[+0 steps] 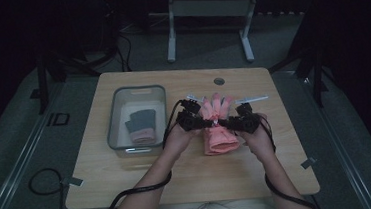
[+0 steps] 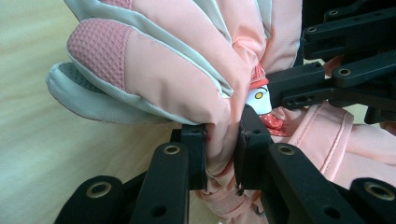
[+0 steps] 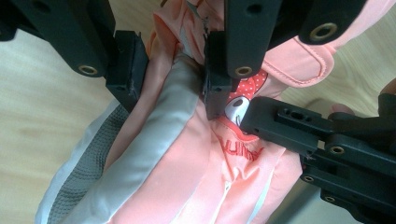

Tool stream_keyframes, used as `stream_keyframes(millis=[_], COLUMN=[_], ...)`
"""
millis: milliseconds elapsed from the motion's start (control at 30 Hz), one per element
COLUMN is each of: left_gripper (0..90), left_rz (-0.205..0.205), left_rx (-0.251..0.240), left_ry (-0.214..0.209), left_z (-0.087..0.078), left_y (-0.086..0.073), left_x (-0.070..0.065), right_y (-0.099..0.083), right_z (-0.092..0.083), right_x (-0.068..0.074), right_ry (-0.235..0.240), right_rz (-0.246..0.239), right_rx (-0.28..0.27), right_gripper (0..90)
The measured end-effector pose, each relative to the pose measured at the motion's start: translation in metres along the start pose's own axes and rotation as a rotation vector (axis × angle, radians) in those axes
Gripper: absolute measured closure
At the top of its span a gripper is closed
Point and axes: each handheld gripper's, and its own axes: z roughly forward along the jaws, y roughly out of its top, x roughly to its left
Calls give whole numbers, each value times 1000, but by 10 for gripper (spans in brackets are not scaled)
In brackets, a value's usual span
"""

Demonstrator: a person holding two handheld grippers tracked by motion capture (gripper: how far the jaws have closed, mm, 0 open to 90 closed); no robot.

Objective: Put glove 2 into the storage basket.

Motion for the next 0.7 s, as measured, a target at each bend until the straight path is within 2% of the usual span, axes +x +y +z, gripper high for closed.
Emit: stream_keyframes(millis=[200,433,700], left_gripper=[764,765,765], left_rz=[6,24,23], left_rx=[-29,-56,-80], left_ry=[16,62,107], left_z=[-24,-54,-86], left_y=[12,26,30], left_x=[1,1,6], right_y=[21,48,72], right_z=[-8,-13,-11], right_x=[11,28,48], right_ry=[8,21,47], right_rz=[-28,-64,-106], right_rx=[-29,-65,-86], right_gripper=[645,645,645])
